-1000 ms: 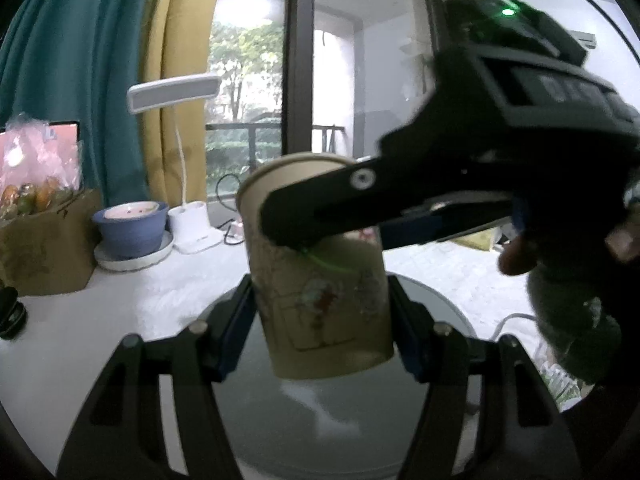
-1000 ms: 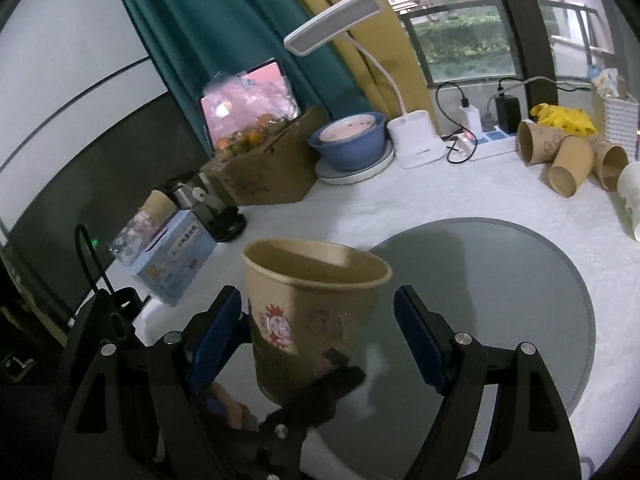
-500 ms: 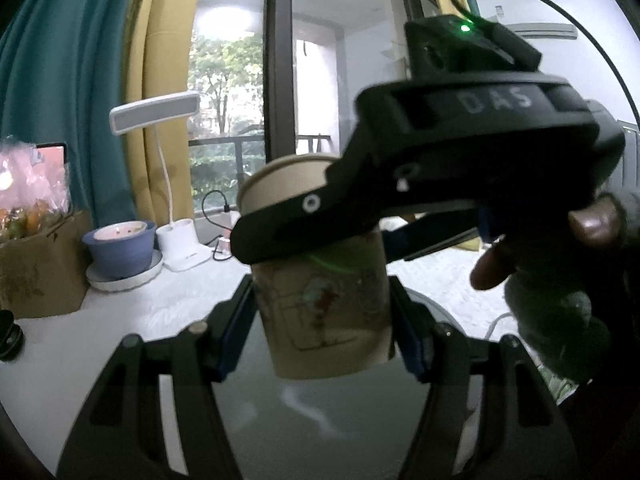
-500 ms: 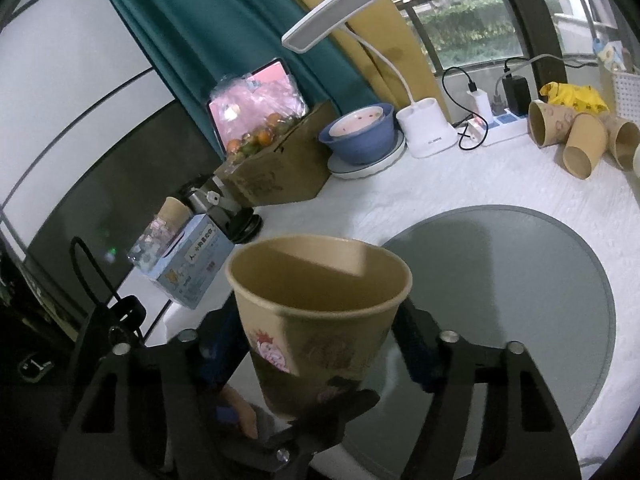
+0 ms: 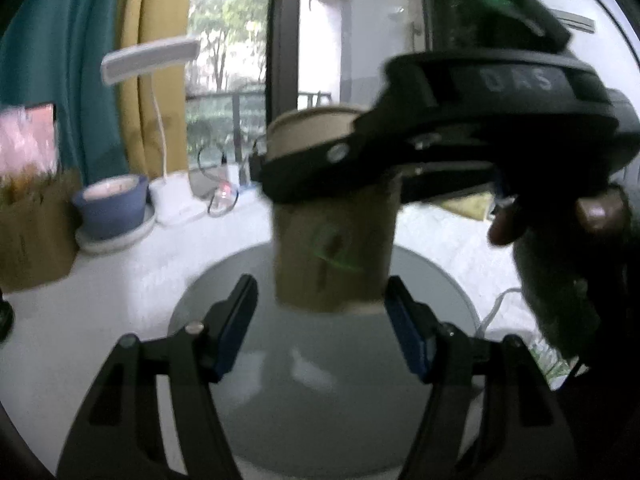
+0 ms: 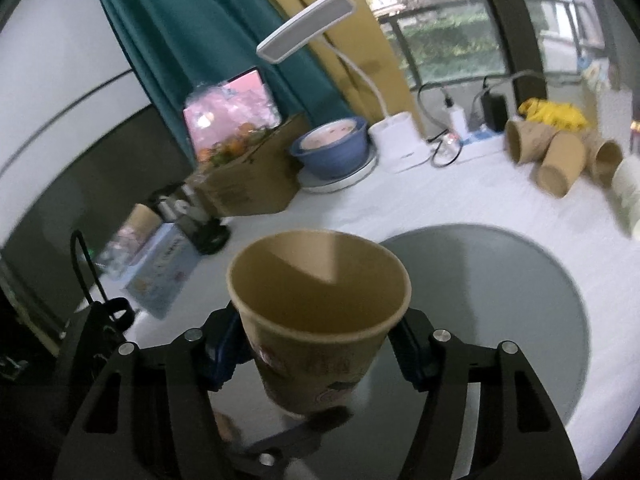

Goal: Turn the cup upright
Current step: 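Open the left gripper and withdraw it, leaving the cup in the right gripper, then lower the cup upright onto the grey tray with the right gripper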

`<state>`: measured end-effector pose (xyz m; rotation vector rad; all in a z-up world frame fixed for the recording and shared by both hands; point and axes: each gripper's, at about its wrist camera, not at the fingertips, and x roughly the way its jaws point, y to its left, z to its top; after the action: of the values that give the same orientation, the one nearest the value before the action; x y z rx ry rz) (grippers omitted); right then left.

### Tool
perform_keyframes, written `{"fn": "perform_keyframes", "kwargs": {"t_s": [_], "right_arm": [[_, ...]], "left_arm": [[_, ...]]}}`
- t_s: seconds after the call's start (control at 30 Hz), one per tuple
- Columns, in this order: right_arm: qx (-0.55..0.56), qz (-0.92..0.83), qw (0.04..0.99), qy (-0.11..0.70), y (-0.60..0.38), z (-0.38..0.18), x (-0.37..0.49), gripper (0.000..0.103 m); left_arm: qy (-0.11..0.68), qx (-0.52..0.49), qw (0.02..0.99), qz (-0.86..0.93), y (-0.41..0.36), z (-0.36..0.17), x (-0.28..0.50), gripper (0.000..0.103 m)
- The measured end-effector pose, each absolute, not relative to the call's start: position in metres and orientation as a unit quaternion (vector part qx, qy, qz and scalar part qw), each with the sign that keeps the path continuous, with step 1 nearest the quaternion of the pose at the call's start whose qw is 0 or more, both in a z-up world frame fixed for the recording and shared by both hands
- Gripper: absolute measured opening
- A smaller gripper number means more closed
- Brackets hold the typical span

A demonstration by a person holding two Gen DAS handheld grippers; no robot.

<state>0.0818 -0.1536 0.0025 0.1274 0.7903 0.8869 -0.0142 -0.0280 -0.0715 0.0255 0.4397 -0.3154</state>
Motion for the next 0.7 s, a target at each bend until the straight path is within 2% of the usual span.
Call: {"fn": "perform_keyframes", "kwargs": {"t_s": [0.3,0.7], "right_arm": [[-0.005,0.355,0.865,0.356,-0.15,-0.016,0.099,0.067],[-0.072,0.312,0.88,0.35,-0.136,-0.045,0.137,0.067]], "left_arm": [[0.292,-0.058,0.951,-0.085,0.022,-0.082,0.013,0.067],[0.321,-0.121,0.939,-0.022,0.068,-0.091,0.044,0.067]]}}
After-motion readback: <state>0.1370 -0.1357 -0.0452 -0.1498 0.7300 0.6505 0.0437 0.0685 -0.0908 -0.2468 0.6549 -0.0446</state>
